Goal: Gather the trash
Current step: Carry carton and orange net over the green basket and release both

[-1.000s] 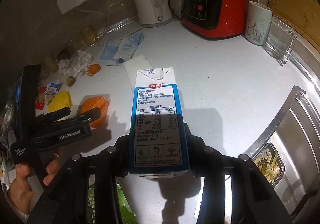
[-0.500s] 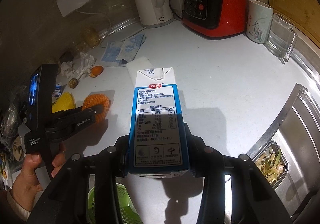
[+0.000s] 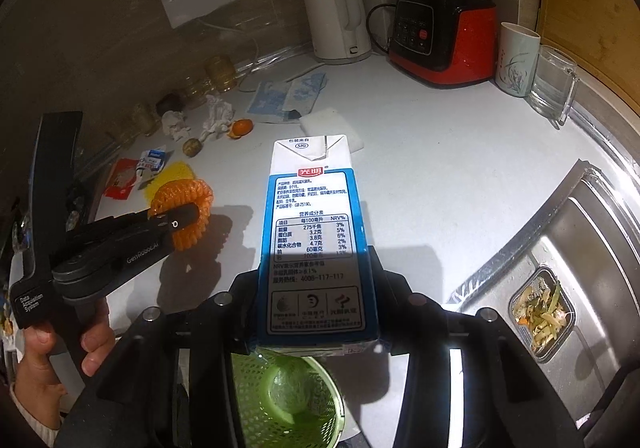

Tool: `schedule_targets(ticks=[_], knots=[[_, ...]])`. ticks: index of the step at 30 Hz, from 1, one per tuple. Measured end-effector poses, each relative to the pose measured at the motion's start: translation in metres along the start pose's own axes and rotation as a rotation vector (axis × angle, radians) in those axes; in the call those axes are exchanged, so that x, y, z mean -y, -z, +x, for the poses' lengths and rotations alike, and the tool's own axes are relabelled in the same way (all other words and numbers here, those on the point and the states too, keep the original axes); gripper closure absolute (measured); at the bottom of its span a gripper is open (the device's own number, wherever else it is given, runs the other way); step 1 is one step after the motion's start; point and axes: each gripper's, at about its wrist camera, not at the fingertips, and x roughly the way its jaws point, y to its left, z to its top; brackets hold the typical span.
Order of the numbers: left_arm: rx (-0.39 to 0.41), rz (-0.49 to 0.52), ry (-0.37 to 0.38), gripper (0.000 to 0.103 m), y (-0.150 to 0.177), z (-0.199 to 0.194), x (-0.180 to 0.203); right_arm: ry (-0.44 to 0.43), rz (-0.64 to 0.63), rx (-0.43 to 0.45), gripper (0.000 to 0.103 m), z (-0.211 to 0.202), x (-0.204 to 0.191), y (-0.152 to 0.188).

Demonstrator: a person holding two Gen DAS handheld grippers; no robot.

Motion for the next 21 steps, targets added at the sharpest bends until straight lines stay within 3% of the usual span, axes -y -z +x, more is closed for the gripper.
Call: schedule_targets(ticks=[10,16,21], knots=[[0.043,0.009,0.01,0.073,0.091,-0.097,-0.012,-0.055,-0.044,-0.028,0.06,-0.049,-0.048,0.088],[0.043,0.016,0.009,0.073,0.131,-0.126,-0.013,-0.091,-0.065,-0.056,0.06,-0.061,-0.065,0.135],[0.034,0.012,0.014,0.073,0.153,-0.139,-0.013,-0.115,-0.09,-0.095,0.06,-0.047,-0.075,0.163]])
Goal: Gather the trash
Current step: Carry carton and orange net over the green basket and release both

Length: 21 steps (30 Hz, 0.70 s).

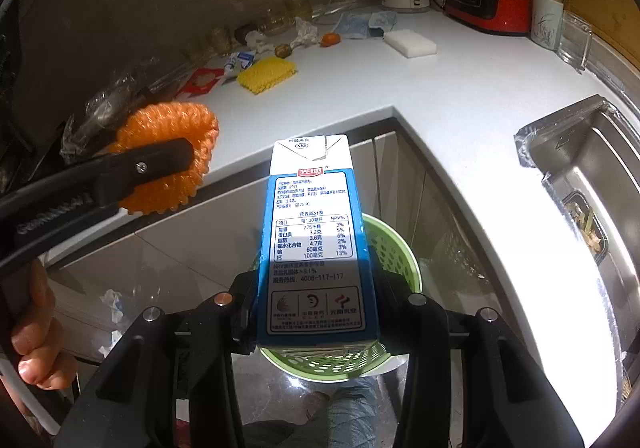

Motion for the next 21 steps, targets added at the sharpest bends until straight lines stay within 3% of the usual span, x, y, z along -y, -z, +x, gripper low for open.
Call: schedule_targets(ticks=[3,4,6,8,12,21], knots=[[-0.004,0.001,-0.006,0.073,0.008,-0.003,-0.001,0.012,-0.001,-0.036,0.056,0.022,-0.001,0.01],[-0.007,0.0,-0.005,0.073,0.01,-0.003,-0.001,0.022,-0.005,-0.055,0.051,0.031,-0.001,0.013],[-0.016,-0.003,-0.004,0.073,0.014,-0.003,-0.001,0.043,-0.025,-0.078,0.032,0.044,-0.001,0.018],[-0.024,-0.002,-0.006,0.073,0.017,-0.002,0.0,0.068,-0.034,-0.079,0.028,0.046,0.0,0.022],[-0.03,0.006,-0.01,0.073,0.021,-0.001,0.003,0.064,0.001,-0.037,0.018,0.028,0.008,0.02],[-0.082,0.006,0.02,0.069,0.029,0.012,0.008,0.136,0.049,0.093,0.01,-0.032,0.028,0.006]])
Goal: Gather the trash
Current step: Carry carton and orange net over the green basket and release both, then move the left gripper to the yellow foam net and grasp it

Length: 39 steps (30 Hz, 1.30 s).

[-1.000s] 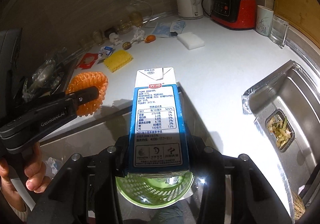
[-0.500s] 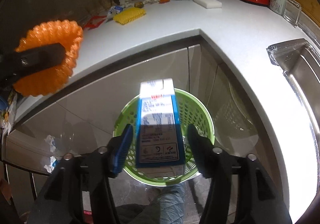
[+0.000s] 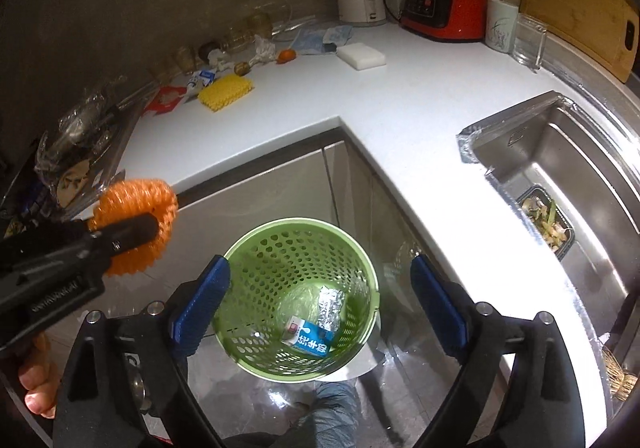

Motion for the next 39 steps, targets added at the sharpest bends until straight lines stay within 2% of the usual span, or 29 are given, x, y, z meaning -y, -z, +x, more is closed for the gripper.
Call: schedule_targets(ticks=[1,2,3,4,10,12,22,27,33,39], knots=[[-0.018,0.0,0.005,0.066,0.002,0.004,0.001,0.008,0.003,0.013,0.01,-0.005,0.003,-0.001],[-0.042,0.0,0.007,0.057,0.005,0.009,0.003,0.017,0.007,0.024,0.009,-0.009,0.006,-0.003],[-0.07,-0.006,0.006,0.043,0.007,0.015,0.003,0.025,0.013,0.033,0.009,-0.013,0.009,-0.005],[-0.089,-0.014,0.003,0.036,0.009,0.02,0.002,0.028,0.021,0.041,0.009,-0.016,0.011,-0.006],[-0.105,-0.023,0.005,0.026,0.011,0.025,0.004,0.028,0.066,0.044,0.009,-0.022,0.021,-0.008],[-0.097,-0.025,0.005,0.019,0.006,0.023,0.004,0.031,0.066,0.045,0.009,-0.022,0.021,-0.009],[-0.055,-0.056,0.003,0.015,-0.018,0.013,-0.014,0.035,0.064,0.061,0.009,-0.027,0.017,-0.021],[-0.025,-0.131,-0.029,0.012,-0.043,0.01,-0.039,0.033,0.04,0.085,0.004,-0.027,0.009,-0.04],[-0.001,-0.255,-0.086,0.011,-0.078,0.021,-0.065,-0.006,-0.023,0.096,0.002,-0.006,0.004,-0.074],[0.025,-0.366,-0.142,0.01,-0.127,0.054,-0.08,-0.06,-0.086,0.075,0.002,0.042,0.015,-0.128]])
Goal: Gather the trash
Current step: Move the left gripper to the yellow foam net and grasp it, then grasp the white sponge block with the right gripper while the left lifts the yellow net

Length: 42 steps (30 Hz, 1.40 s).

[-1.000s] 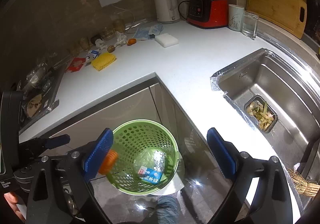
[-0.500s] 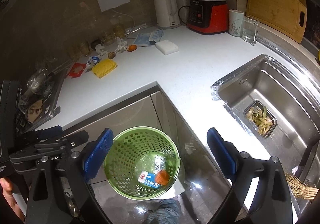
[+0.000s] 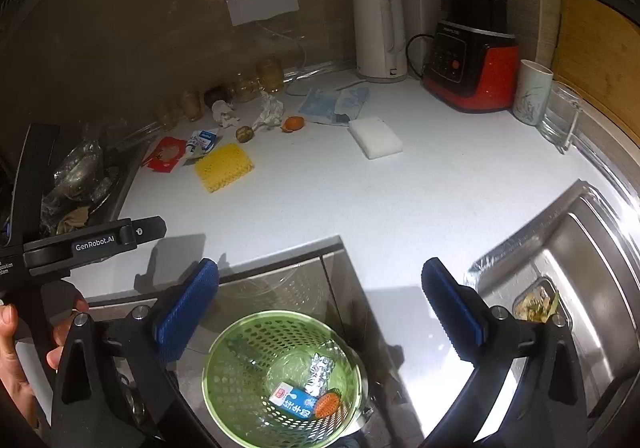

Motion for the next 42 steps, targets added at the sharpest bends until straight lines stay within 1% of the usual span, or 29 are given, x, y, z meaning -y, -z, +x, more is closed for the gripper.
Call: schedule_targets(ticks=[3,8,11,15,18,25,33,34,36,38,39,40,41,42], knots=[[0.021,-0.051,-0.056,0.008,-0.027,0.025,0.007,-0.037,-0.033,-0.023,0.002,0.035,0.016,-0.031],[0.014,-0.14,-0.122,0.008,-0.068,0.073,0.015,-0.059,-0.091,-0.054,0.002,0.093,0.039,-0.079],[0.018,-0.193,-0.157,0.008,-0.088,0.099,0.017,-0.057,-0.135,-0.076,0.002,0.13,0.049,-0.102],[0.016,-0.238,-0.207,0.008,-0.111,0.13,0.02,-0.062,-0.172,-0.107,0.002,0.175,0.06,-0.125],[0.011,-0.272,-0.242,0.008,-0.125,0.15,0.02,-0.076,-0.177,-0.133,0.002,0.202,0.066,-0.134],[0.004,-0.319,-0.306,0.008,-0.138,0.178,0.016,-0.093,-0.189,-0.18,0.002,0.246,0.072,-0.147],[0.001,-0.337,-0.361,0.009,-0.143,0.193,0.014,-0.109,-0.188,-0.194,0.002,0.264,0.079,-0.152],[-0.002,-0.338,-0.357,0.01,-0.143,0.194,0.014,-0.111,-0.188,-0.197,0.002,0.266,0.079,-0.151],[-0.013,-0.337,-0.358,0.022,-0.143,0.197,0.014,-0.109,-0.188,-0.201,0.002,0.268,0.081,-0.15],[-0.02,-0.336,-0.372,0.027,-0.141,0.2,0.014,-0.11,-0.181,-0.203,0.002,0.269,0.084,-0.149],[-0.007,-0.336,-0.374,0.035,-0.14,0.2,0.014,-0.11,-0.176,-0.203,0.002,0.269,0.085,-0.148],[0.005,-0.332,-0.378,0.04,-0.139,0.198,0.014,-0.111,-0.173,-0.202,0.002,0.269,0.086,-0.148],[0.01,-0.325,-0.371,0.049,-0.139,0.198,0.015,-0.109,-0.171,-0.201,0.002,0.268,0.087,-0.148],[0.013,-0.314,-0.368,0.063,-0.14,0.197,0.016,-0.108,-0.17,-0.2,0.002,0.268,0.088,-0.147]])
